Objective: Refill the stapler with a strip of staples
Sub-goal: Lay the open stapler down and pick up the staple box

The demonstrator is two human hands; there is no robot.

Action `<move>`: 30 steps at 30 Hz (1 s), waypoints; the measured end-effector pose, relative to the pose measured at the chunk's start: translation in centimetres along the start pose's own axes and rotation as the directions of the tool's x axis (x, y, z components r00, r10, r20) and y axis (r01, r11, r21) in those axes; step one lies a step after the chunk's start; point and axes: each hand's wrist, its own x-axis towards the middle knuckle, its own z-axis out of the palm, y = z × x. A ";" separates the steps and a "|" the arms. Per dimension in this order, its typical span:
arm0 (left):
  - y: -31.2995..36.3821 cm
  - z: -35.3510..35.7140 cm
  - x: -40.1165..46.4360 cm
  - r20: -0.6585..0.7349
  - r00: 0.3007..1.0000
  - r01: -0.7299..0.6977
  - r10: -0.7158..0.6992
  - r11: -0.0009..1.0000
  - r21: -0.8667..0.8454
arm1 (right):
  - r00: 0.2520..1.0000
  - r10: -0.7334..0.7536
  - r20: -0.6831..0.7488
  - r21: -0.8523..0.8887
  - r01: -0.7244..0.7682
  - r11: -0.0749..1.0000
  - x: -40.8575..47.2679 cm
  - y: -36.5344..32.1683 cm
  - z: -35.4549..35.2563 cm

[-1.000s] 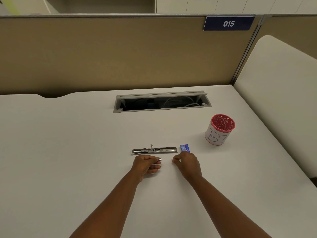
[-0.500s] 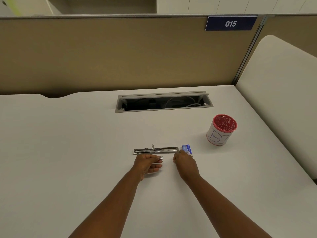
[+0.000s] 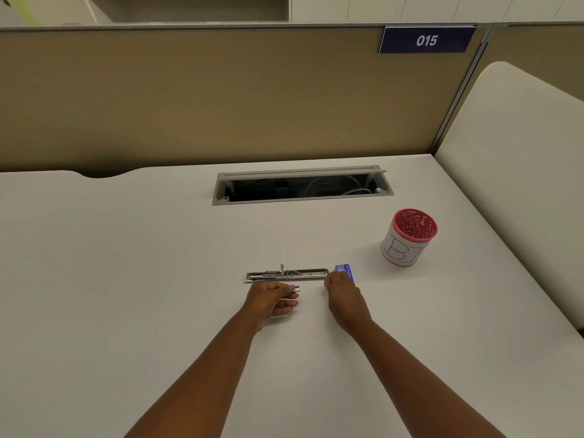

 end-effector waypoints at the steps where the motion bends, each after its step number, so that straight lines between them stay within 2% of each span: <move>1: -0.1 0.0 0.0 -0.003 1.000 0.000 0.000 1.000 -0.003 | 0.997 0.065 -0.043 0.133 -0.058 0.989 0.1 0.1 -0.3; 4: -0.3 -0.1 0.1 -0.009 1.000 0.001 -0.001 1.000 -0.009 | 0.958 0.263 -0.112 0.456 -0.185 0.870 0.3 0.5 -1.1; 6: -0.3 -0.1 0.1 -0.009 1.000 0.002 -0.002 1.000 -0.007 | 0.957 0.269 -0.113 0.498 -0.180 0.848 0.1 0.8 -1.3; 10: -0.3 0.0 0.1 -0.014 1.000 0.002 -0.002 1.000 -0.002 | 0.984 0.175 0.044 0.368 -0.179 0.913 0.2 0.6 -1.2; 15: -0.2 0.1 0.1 0.001 1.000 0.003 -0.003 1.000 0.001 | 0.986 0.131 0.101 0.170 -0.147 0.974 1.1 0.0 -1.0; 18: -0.2 0.0 0.0 -0.008 1.000 0.001 -0.001 1.000 -0.010 | 0.997 0.008 0.082 -0.071 -0.003 0.997 0.7 0.1 -0.5; 21: -0.2 0.0 0.0 -0.002 1.000 0.002 -0.002 1.000 -0.005 | 0.993 -0.100 0.070 -0.237 0.114 0.965 -0.1 0.2 0.2; 30: 0.1 0.5 -0.2 0.001 1.000 0.006 -0.006 1.000 0.017 | 0.983 -0.129 0.130 -0.319 0.164 0.934 -0.1 0.1 0.7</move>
